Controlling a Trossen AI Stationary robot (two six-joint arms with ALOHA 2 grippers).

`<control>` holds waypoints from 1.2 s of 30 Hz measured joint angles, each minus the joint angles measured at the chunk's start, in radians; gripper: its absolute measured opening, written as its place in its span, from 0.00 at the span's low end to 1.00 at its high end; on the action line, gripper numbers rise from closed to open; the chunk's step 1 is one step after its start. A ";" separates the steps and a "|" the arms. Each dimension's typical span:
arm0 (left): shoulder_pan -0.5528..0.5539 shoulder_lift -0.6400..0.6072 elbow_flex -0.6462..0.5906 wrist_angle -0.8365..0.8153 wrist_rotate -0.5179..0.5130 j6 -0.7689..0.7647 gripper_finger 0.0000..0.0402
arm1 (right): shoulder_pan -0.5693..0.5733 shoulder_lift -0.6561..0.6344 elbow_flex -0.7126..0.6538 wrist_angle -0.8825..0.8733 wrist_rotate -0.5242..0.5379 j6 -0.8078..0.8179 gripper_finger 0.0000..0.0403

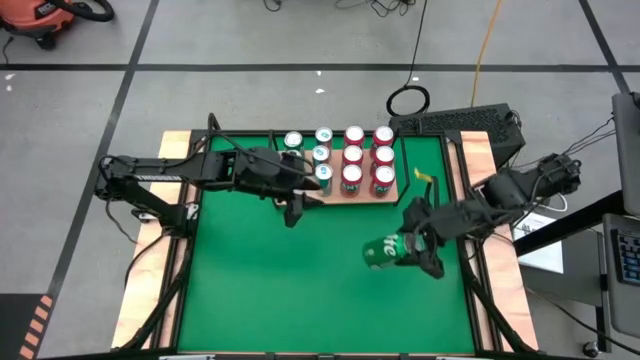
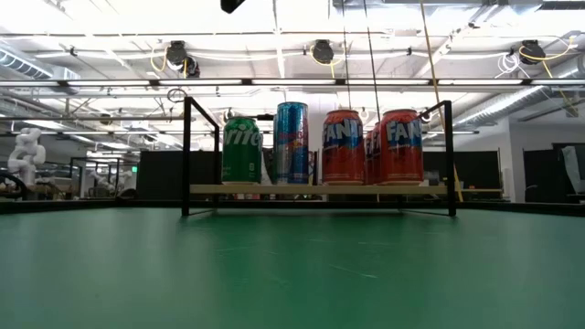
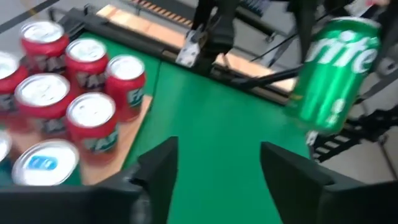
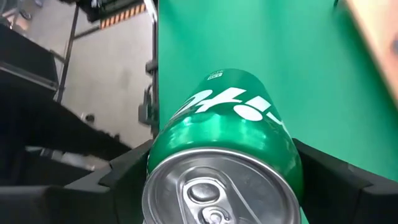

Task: Place canned beverage on shelf
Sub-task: Put the green soda can on the shelf aligned with the other green soda can on the shelf

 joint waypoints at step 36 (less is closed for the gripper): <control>-0.003 0.000 0.000 0.296 0.086 0.236 0.92 | -0.417 0.087 0.111 0.360 -0.143 -0.635 0.76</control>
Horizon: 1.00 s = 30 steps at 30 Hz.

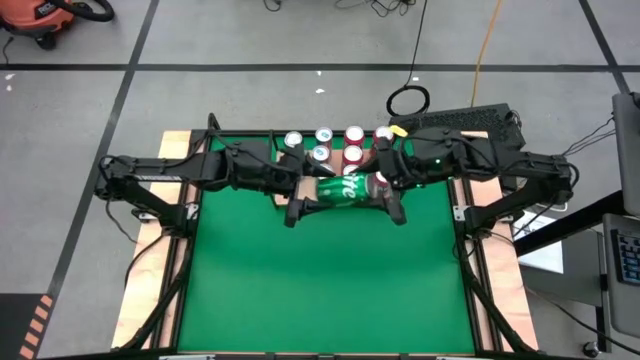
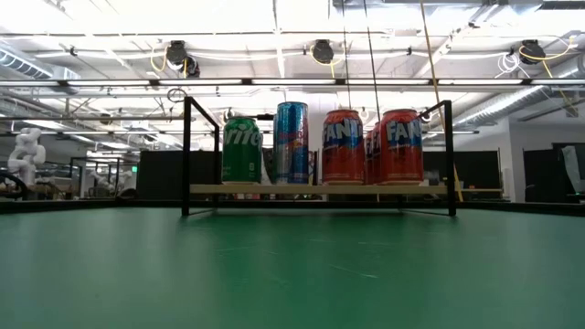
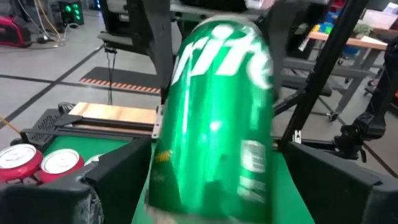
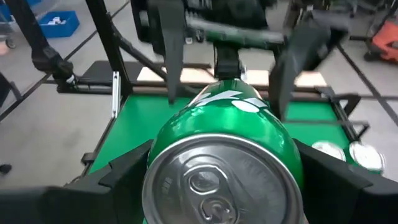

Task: Place canned beverage on shelf
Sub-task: Put the green soda can on the shelf aligned with the other green soda can on the shelf

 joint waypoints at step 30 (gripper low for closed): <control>-0.061 -0.013 0.021 0.000 -0.220 0.073 0.71 | 0.001 0.043 0.000 0.211 0.078 0.228 0.93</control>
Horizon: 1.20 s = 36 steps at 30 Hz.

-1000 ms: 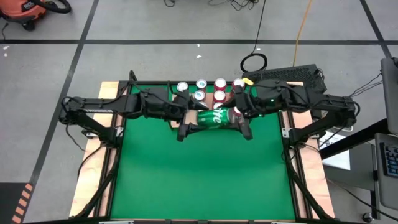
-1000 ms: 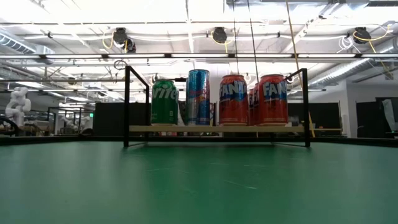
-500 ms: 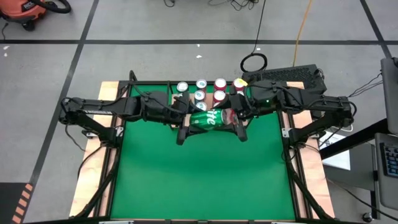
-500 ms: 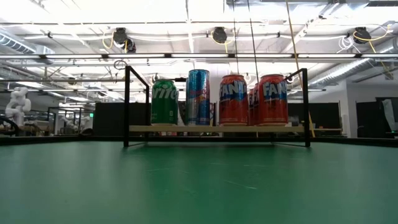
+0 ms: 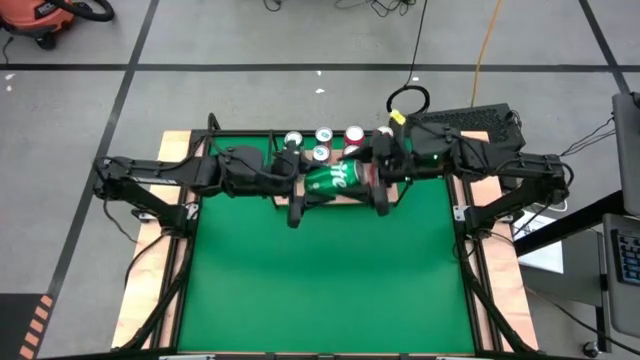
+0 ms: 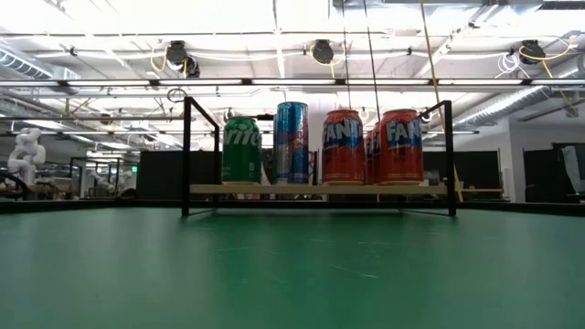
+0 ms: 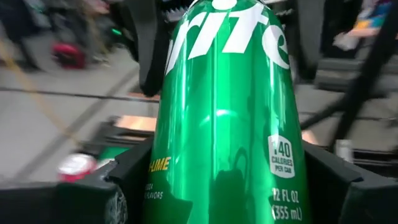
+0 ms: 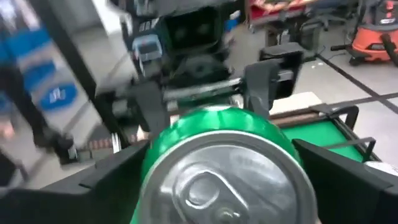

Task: Place canned beverage on shelf
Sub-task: Put the green soda can on the shelf aligned with the other green soda can on the shelf

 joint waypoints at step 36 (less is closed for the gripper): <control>-0.101 0.063 0.091 0.358 -0.883 0.584 0.71 | -0.099 0.171 -0.002 0.621 0.261 0.281 0.92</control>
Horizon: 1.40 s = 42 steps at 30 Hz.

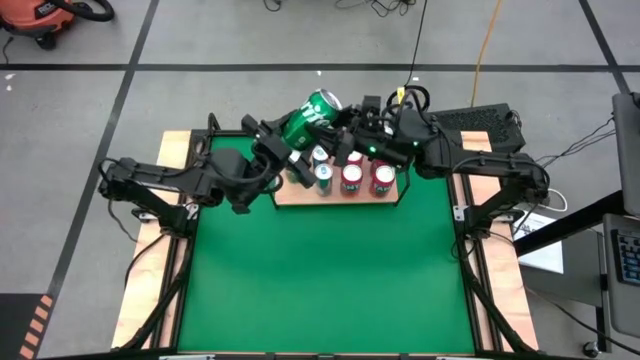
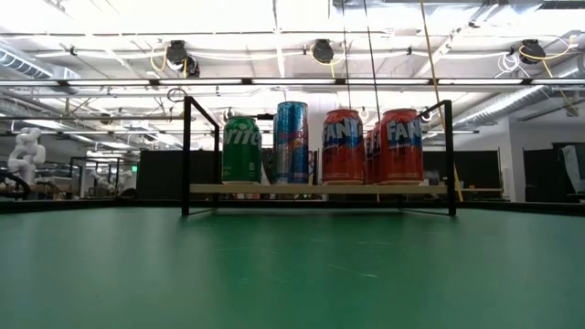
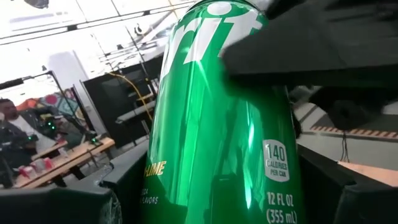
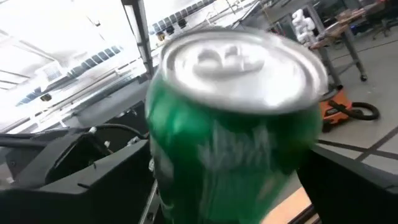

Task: Place canned beverage on shelf
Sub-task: Put the green soda can on the shelf aligned with the other green soda can on the shelf

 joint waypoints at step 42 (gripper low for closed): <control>0.137 -0.136 0.000 -0.460 0.987 -0.987 0.97 | -0.091 -0.093 0.000 -0.272 -0.674 -0.067 0.75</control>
